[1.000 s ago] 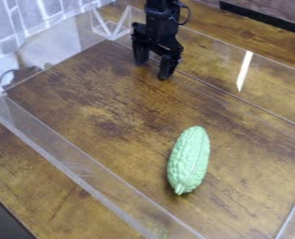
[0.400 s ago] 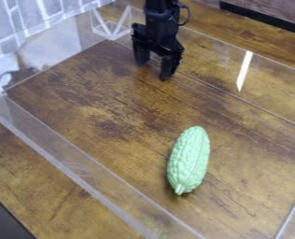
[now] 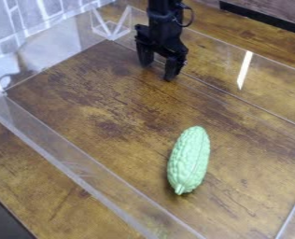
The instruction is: Put the white object in the blue tray
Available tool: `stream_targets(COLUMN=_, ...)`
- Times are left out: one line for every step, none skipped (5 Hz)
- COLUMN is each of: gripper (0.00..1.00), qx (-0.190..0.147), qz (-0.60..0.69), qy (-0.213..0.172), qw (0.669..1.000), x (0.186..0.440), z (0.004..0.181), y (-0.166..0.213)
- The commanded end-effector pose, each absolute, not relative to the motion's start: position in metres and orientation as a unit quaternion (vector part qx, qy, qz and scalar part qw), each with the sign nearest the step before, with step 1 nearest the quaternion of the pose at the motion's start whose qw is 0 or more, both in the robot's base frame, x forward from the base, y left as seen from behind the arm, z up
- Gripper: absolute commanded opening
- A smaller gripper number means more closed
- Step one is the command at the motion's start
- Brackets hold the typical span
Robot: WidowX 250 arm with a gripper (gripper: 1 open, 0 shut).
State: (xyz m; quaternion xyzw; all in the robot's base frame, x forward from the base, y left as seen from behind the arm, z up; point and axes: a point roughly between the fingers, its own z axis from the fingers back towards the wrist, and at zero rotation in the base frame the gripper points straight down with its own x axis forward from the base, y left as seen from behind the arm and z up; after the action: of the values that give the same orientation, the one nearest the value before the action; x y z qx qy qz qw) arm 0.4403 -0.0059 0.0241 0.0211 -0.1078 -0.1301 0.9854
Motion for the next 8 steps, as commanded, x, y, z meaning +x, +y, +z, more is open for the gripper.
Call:
stream_targets(gripper=1.00, qx=0.016, qz=-0.152, qy=-0.133, qw=0.979, x=0.443, z=0.040, y=-0.031)
stream_targets(gripper=1.00, qx=0.013, qz=-0.153, qy=-0.143, qw=0.978, x=0.444, z=0.045, y=-0.036)
stream_targets(gripper=1.00, qx=0.010, qz=-0.153, qy=-0.152, qw=0.977, x=0.444, z=0.050, y=-0.041)
stream_targets(gripper=1.00, qx=0.006, qz=-0.153, qy=-0.158, qw=0.976, x=0.445, z=0.055, y=-0.045)
stream_targets(gripper=1.00, qx=0.002, qz=-0.152, qy=-0.164, qw=0.975, x=0.446, z=0.060, y=-0.049)
stream_targets(gripper=1.00, qx=-0.003, qz=-0.152, qy=-0.170, qw=0.974, x=0.447, z=0.067, y=-0.051)
stream_targets(gripper=1.00, qx=-0.009, qz=-0.151, qy=-0.176, qw=0.973, x=0.449, z=0.074, y=-0.052)
stream_targets(gripper=1.00, qx=-0.014, qz=-0.161, qy=-0.154, qw=0.975, x=0.432, z=0.075, y=-0.065)
